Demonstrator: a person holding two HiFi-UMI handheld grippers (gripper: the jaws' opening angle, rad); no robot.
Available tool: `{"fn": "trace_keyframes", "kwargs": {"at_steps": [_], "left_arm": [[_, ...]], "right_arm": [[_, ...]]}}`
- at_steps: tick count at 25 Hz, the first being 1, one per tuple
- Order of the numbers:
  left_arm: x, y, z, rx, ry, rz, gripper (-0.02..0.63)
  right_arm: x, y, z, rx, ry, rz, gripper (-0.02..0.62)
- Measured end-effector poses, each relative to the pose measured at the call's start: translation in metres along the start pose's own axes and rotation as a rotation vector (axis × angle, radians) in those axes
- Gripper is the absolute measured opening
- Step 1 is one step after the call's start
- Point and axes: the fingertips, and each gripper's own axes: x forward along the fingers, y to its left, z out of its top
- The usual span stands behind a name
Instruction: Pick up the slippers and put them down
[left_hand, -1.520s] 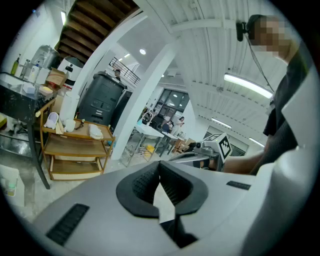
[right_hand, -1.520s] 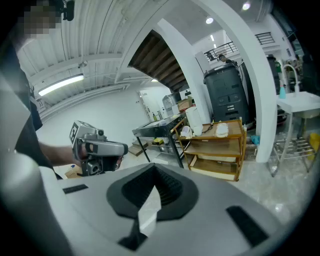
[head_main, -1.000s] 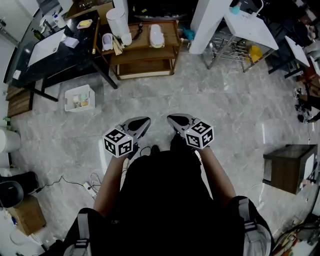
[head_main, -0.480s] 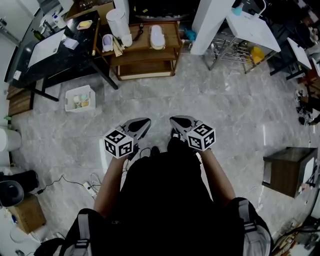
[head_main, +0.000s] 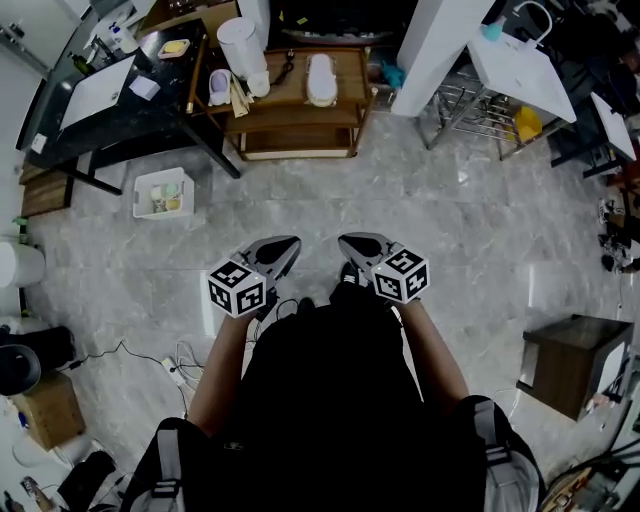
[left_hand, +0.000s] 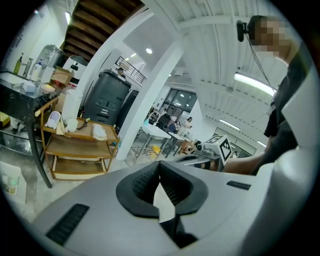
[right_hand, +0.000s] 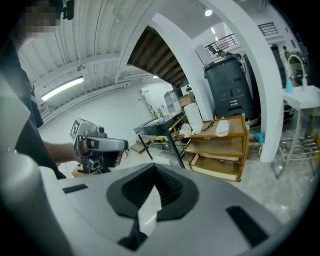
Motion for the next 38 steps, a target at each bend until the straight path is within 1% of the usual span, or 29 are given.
{"fn": "trace_keyframes", "kwargs": {"at_steps": [13,23,38], "left_arm": [[0.041,0.01,0.024,-0.049,-0.04,0.091,0.012],[0.069,0.011,0.036,-0.073,-0.076,0.15,0.012],[0.094,0.013,0.053,-0.074,-0.119,0.229,0.012]], "right_arm": [[-0.002,-0.047,0.027,-0.038,0.052,0.095,0.008],[-0.008,-0.075,0.036,-0.073,0.091,0.159,0.008],[-0.013,-0.103,0.053,-0.119,0.092,0.228,0.008]]}}
